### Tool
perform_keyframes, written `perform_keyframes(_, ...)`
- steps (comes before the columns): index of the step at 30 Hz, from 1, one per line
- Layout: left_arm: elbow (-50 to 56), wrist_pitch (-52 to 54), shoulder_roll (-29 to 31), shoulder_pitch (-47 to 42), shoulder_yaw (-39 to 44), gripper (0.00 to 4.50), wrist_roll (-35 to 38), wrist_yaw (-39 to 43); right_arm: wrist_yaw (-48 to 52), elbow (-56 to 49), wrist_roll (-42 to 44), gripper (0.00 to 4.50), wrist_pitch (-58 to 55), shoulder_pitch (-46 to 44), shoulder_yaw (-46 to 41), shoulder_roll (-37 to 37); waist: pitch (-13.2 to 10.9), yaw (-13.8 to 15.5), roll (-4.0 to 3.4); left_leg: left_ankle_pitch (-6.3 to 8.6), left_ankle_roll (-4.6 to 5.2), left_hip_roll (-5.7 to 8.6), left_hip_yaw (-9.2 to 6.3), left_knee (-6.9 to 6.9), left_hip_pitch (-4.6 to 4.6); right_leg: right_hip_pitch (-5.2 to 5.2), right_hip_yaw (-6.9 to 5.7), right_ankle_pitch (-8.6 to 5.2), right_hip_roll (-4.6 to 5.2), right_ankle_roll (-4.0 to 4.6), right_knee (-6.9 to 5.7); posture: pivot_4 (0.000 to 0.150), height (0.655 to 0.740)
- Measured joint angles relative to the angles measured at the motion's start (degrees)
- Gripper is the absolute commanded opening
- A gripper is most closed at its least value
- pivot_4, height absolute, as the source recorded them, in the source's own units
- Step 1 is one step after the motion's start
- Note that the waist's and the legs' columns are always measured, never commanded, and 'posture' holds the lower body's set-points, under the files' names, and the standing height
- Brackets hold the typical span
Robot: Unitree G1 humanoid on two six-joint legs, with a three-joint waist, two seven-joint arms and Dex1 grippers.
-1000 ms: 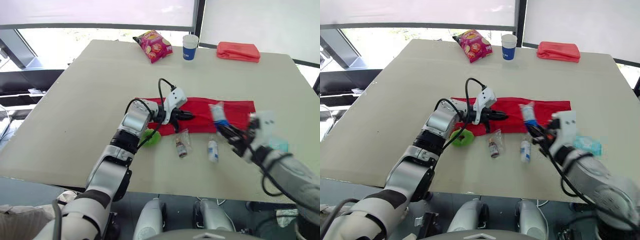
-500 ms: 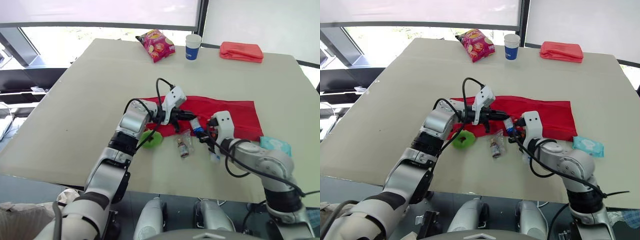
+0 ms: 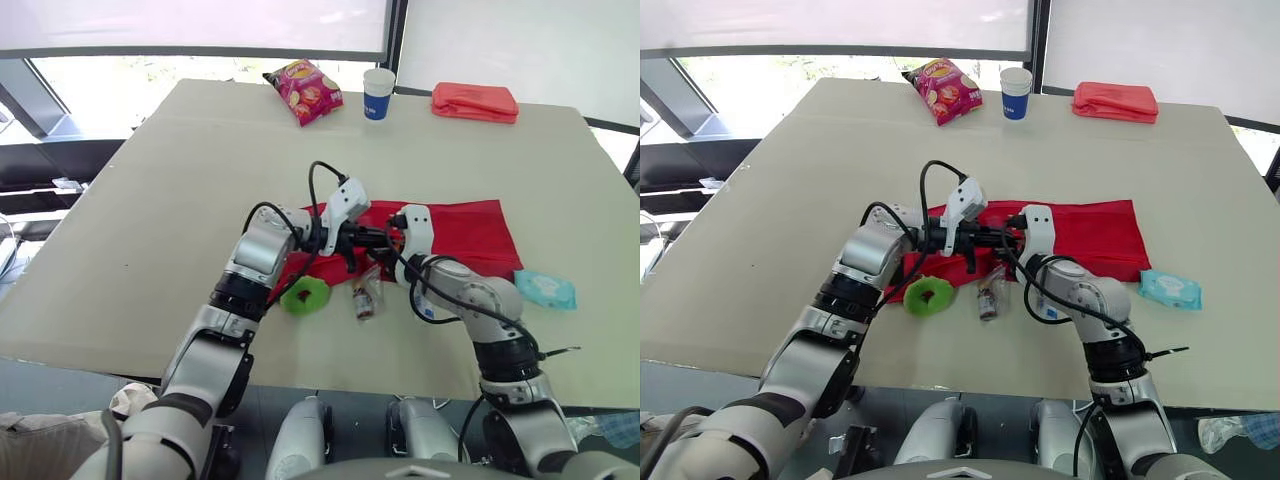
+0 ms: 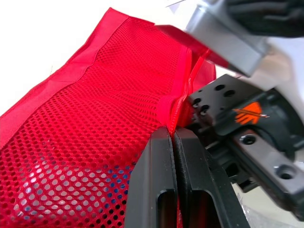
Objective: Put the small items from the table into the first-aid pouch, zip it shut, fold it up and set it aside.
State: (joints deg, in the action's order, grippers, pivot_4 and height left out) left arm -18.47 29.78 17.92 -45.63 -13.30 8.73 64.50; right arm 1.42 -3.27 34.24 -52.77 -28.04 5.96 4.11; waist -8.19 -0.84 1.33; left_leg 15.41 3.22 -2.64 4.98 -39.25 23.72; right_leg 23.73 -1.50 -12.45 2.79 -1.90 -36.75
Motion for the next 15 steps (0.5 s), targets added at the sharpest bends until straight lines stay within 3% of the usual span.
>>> perform_keyframes(3,0.0,-0.3,0.3,0.1,-0.2,0.00,0.0,0.1,3.2,0.4,-2.4,2.21,1.0,0.3,0.7,2.4,0.0,0.1,0.00,0.00,0.00,0.01,0.02,0.00,0.01,0.00,0.01,0.00,0.03,0.00,0.00,0.150,0.7400)
perform_keyframes(6,-0.1,-0.9,0.5,0.2,-0.5,0.00,-0.1,0.1,5.9,-3.2,-3.6,3.68,0.5,2.0,1.6,6.0,0.0,0.1,0.00,-0.01,-0.01,0.02,0.02,0.00,0.03,0.00,0.01,0.00,0.04,0.00,0.03,0.150,0.7400)
perform_keyframes(11,-3.5,-3.3,0.6,-0.6,-0.9,0.00,-0.7,0.1,9.4,-15.3,0.0,3.68,-5.7,5.7,-1.5,12.2,0.0,0.2,-0.04,0.00,0.00,0.00,0.00,0.02,0.03,0.00,-0.01,0.00,0.03,0.00,0.03,0.150,0.7400)
perform_keyframes(15,-7.3,-6.1,0.6,-1.9,-0.9,0.00,-1.0,0.1,11.7,-30.5,7.8,3.68,-12.0,11.5,-9.3,19.2,0.0,0.5,-0.03,0.02,0.02,0.00,-0.04,0.04,0.05,-0.01,-0.03,-0.01,0.06,0.00,0.07,0.150,0.7400)
